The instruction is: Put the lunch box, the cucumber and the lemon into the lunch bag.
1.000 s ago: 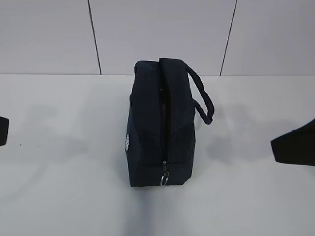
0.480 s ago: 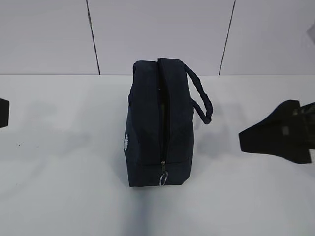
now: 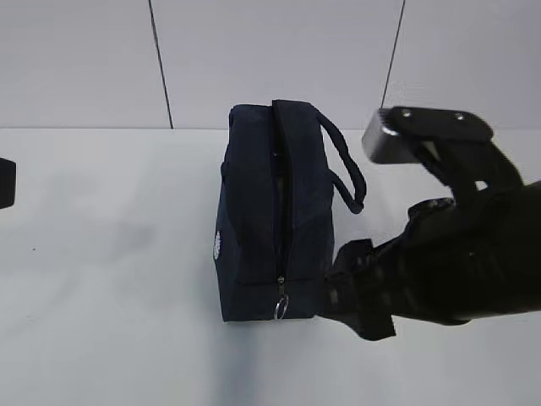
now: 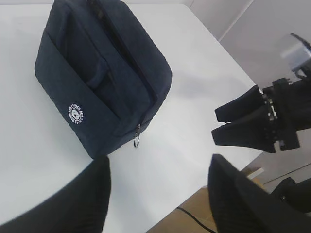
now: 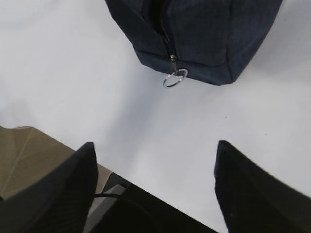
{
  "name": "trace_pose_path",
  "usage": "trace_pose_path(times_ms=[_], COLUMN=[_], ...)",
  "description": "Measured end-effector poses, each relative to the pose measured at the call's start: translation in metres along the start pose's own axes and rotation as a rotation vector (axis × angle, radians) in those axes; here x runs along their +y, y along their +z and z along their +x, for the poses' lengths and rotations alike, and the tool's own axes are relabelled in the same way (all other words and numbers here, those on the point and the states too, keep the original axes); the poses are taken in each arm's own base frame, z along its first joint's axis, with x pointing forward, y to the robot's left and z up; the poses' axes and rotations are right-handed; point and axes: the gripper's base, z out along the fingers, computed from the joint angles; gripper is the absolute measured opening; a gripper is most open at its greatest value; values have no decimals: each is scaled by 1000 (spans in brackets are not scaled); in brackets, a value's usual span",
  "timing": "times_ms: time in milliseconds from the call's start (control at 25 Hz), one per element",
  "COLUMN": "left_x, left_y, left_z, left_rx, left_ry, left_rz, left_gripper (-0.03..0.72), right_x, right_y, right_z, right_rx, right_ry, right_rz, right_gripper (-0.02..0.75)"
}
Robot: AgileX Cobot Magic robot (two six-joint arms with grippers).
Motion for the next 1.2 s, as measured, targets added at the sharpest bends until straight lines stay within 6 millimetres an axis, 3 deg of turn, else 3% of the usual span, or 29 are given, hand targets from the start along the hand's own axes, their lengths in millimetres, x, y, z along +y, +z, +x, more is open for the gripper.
trace_pose_path(times_ms=[480, 920, 1200], left_x=[0, 0, 1], left_y=[0, 0, 0], left_z=[0, -1, -4], left_rx=[-2, -10, -48], left_ry=[0, 0, 1], left_rz=[0, -2, -11], left_gripper=[430, 430, 429], right_x=[32, 35, 33], right_y=[44, 76, 83], right_z=[20, 24, 21], right_rx=[-18, -32, -84], right_ry=[28, 19, 77], right_rz=[168, 199, 230], right_gripper=[579, 579, 579])
